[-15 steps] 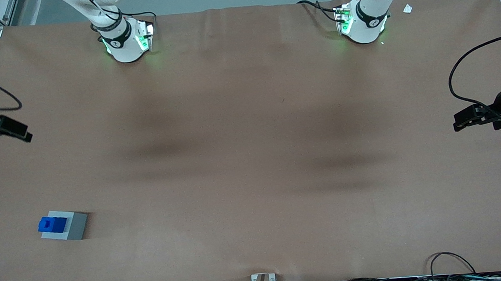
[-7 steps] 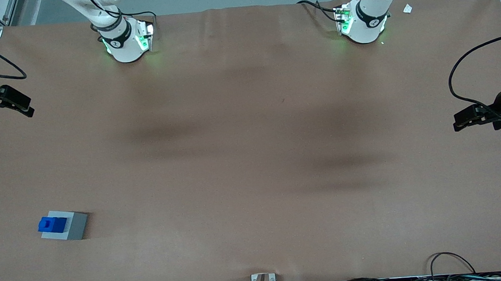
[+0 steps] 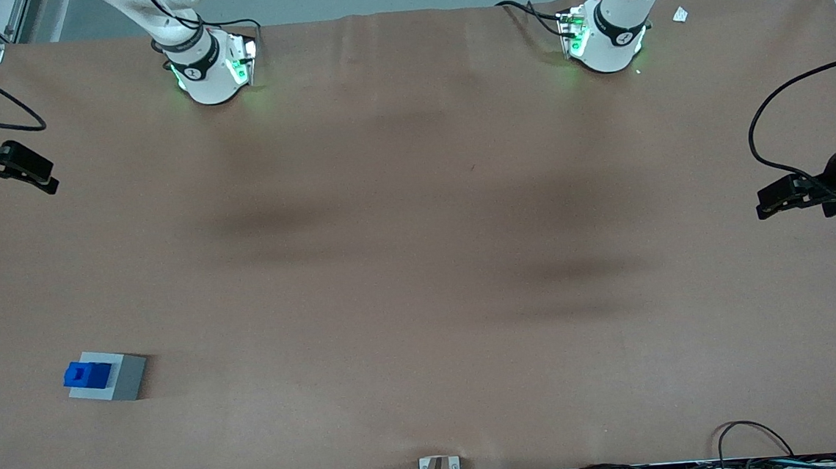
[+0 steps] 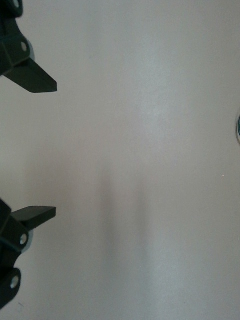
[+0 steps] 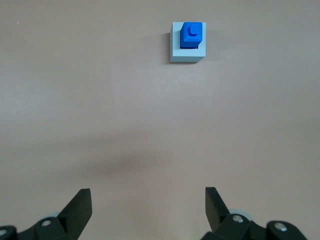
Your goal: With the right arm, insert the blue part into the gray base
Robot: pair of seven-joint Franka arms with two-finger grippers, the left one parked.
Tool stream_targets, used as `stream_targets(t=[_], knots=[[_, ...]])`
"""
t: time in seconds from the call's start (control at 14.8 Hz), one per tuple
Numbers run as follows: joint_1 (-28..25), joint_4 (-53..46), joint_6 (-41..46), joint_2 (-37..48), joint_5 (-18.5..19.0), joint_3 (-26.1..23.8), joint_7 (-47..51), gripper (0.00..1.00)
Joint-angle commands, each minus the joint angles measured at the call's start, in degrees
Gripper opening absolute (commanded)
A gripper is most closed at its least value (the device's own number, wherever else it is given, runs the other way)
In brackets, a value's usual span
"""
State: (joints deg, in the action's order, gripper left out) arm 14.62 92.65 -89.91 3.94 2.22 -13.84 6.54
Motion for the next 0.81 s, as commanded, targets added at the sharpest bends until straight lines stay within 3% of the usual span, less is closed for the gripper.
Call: stream_targets(t=[0.0,0.27,0.4,0.47,0.74], knots=[[-0.1,1.4,-0.1,1.9,-0.8,0.2,-0.6,1.00],[-2.0,1.0,0.5,1.9,-0.1,2.1,-3.8,1.00],[-9.6,0.9,0.7,1.8,-0.1,10.5,-4.9,1.00],[-10.8,0.8,1.5,1.9,-0.1,11.7,-4.3,1.00],[-11.0,0.3,1.1,1.8,-0.1,11.7,-4.3,1.00]])
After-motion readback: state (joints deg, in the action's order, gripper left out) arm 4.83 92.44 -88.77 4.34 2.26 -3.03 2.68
